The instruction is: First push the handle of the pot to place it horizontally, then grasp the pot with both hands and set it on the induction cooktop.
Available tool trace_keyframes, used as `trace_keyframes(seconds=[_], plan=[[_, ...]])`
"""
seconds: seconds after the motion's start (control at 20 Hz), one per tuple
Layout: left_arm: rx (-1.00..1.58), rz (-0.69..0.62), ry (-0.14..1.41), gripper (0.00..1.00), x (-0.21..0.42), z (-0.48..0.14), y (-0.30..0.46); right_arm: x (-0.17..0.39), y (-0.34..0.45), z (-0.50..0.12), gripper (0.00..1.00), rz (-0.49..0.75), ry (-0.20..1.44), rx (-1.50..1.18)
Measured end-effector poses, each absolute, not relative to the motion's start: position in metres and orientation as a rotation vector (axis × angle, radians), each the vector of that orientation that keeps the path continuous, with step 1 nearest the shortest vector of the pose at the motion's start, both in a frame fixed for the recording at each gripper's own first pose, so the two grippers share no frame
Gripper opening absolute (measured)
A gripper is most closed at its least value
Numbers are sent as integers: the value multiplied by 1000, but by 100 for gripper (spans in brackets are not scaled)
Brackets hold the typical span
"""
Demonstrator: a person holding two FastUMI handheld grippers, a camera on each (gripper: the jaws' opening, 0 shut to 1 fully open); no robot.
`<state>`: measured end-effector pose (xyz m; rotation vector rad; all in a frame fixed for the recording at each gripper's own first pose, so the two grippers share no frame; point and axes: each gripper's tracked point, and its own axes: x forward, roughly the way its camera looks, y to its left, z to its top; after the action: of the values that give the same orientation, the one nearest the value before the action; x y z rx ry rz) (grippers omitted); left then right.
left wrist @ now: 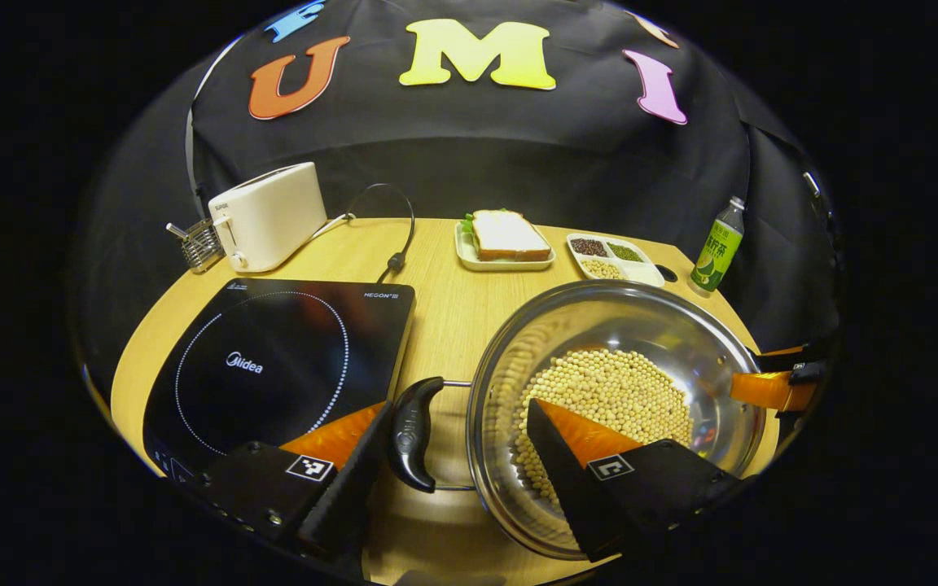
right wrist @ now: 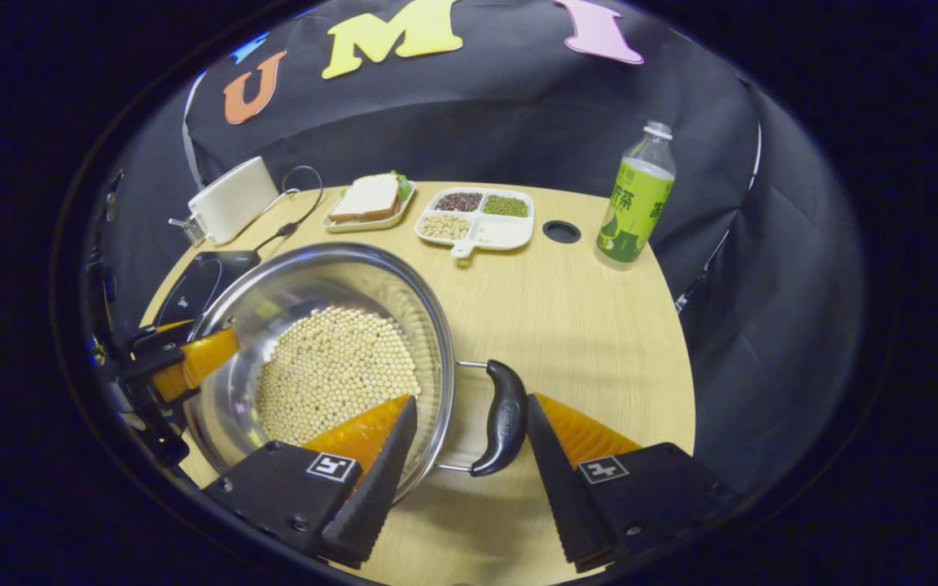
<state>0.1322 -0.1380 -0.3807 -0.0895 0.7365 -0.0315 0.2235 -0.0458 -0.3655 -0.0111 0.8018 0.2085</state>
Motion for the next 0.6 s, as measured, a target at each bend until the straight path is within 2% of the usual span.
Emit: trace_keyframes(seconds=[0.05,0.1,0.2,0.25,0.3,0.35,0.45,0.5,0.55,0.6], plan=[[-79,-33,727,89,135,-379,-138,224,-46,-366,84,207,806,-13],[-71,-32,732,97,136,-382,-138,225,-46,-368,84,207,814,-15],[-51,-8,741,94,137,-385,-129,225,-45,-371,84,202,831,-16],[-57,-7,742,83,139,-385,-128,225,-46,-372,84,197,833,-15],[-65,-11,752,78,139,-386,-129,226,-46,-373,74,189,837,-15],[-60,-11,759,74,139,-387,-127,226,-49,-373,69,178,838,-19],[-55,-12,775,70,138,-388,-126,226,-48,-374,70,159,852,-1],[-58,-9,782,80,139,-388,-126,224,-48,-373,70,147,862,4],[-73,-8,794,69,138,-388,-127,225,-48,-374,66,133,871,8],[-85,-10,803,68,139,-389,-127,225,-49,-374,64,126,879,12]])
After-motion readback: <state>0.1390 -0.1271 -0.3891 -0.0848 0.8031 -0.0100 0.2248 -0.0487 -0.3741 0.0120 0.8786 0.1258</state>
